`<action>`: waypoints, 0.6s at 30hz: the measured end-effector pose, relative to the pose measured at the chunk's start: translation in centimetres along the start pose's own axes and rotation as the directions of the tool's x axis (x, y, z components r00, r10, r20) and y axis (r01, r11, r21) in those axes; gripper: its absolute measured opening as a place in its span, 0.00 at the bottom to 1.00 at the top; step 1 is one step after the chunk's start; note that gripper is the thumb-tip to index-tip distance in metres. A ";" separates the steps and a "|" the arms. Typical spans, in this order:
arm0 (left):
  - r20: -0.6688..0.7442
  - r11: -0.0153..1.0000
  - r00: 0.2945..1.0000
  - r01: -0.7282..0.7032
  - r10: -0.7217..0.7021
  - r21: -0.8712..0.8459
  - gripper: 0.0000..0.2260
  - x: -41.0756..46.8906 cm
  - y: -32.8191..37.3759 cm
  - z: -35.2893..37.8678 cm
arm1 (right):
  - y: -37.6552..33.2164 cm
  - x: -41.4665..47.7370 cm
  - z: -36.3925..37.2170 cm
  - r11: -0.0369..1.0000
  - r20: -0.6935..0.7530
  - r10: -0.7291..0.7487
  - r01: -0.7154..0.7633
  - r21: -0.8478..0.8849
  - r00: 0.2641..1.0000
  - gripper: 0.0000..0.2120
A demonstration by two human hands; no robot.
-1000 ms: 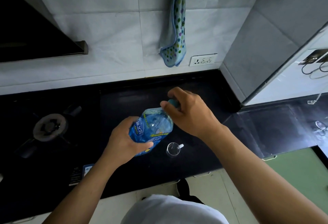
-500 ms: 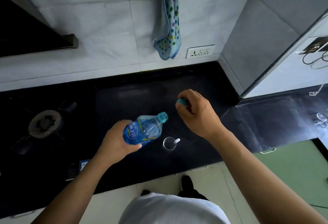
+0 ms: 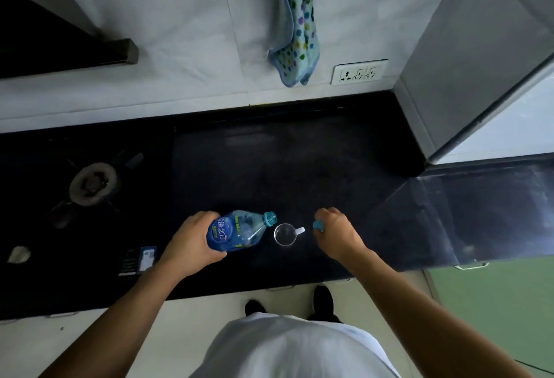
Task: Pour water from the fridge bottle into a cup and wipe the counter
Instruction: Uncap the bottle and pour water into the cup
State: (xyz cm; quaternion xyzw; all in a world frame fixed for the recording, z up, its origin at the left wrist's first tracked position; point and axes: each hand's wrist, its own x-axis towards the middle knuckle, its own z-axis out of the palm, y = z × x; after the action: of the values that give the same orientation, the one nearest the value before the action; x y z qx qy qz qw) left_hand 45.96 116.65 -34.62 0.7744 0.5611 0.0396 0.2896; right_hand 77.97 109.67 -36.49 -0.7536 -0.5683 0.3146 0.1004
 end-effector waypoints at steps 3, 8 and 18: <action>0.001 0.999 1.000 0.007 -0.008 0.039 0.30 0.0 0.0 0.4 | 1.0 -0.1 0.9 0.998 0.065 0.041 -0.038 -0.047 0.997 0.10; -0.001 0.997 0.999 0.036 -0.036 0.071 0.29 -0.3 0.0 0.9 | 1.8 -0.3 1.6 0.998 0.097 0.046 -0.042 -0.043 0.994 0.13; 0.038 0.990 0.997 0.065 -0.070 0.126 0.31 -0.6 0.0 1.5 | 2.0 -0.5 1.8 1.000 0.068 0.006 -0.004 -0.022 0.998 0.13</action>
State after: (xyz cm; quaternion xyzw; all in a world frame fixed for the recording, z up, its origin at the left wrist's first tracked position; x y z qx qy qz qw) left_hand 46.34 115.45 -35.69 0.7721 0.5821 -0.0219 0.2539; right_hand 78.41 108.17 -38.68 -0.7450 -0.5729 0.3342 0.0720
